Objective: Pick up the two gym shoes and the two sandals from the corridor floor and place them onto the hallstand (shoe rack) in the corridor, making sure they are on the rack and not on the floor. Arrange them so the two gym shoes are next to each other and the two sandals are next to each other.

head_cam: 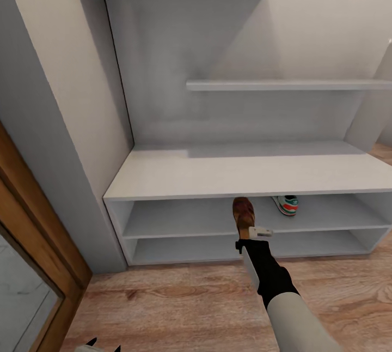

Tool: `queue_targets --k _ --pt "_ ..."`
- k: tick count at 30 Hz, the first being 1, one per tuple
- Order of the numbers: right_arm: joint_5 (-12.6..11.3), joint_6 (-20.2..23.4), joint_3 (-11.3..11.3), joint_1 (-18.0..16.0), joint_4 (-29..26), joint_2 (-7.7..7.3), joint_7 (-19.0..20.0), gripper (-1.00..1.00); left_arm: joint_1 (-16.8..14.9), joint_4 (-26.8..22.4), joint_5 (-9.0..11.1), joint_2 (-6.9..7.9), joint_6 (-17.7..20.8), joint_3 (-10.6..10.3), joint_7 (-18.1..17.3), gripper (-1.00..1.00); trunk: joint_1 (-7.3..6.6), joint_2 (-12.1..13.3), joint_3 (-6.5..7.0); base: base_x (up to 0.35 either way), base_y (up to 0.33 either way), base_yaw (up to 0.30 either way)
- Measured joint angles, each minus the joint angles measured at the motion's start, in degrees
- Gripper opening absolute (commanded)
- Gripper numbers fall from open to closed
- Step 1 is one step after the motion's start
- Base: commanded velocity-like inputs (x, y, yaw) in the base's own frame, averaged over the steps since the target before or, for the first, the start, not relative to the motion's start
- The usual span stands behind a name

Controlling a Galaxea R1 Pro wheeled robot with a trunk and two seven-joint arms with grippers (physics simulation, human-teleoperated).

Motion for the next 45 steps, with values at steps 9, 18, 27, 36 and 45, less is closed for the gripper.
queue_targets --k 9,18,27,36,45 --pt "0.0 -0.1 0.0 0.0 0.0 0.00 0.0 -1.00 0.0 0.0 0.0 0.00 0.0 0.0 0.0 1.00 0.03 0.0 0.00 0.049 0.000 0.000" --pt "0.0 -0.1 0.0 0.0 0.0 0.00 0.0 -1.00 0.0 0.0 0.0 -0.02 -0.1 0.0 0.0 1.00 0.02 0.0 0.00 0.103 0.032 0.000" --pt "0.0 -0.1 0.0 0.0 0.0 0.00 0.0 -1.00 0.0 0.0 0.0 -0.04 0.0 0.0 0.0 1.00 0.00 0.0 0.00 0.146 0.003 0.000" --pt "0.0 -0.1 0.1 0.0 0.0 0.00 0.0 -1.00 0.0 0.0 -0.1 -0.04 0.0 0.0 0.0 1.00 0.03 0.0 0.00 0.102 0.000 0.000" --pt "0.0 -0.1 0.0 0.0 0.0 0.00 0.0 -1.00 0.0 0.0 -0.1 0.00 0.0 0.0 0.0 1.00 0.00 0.0 0.00 0.203 0.000 0.000"
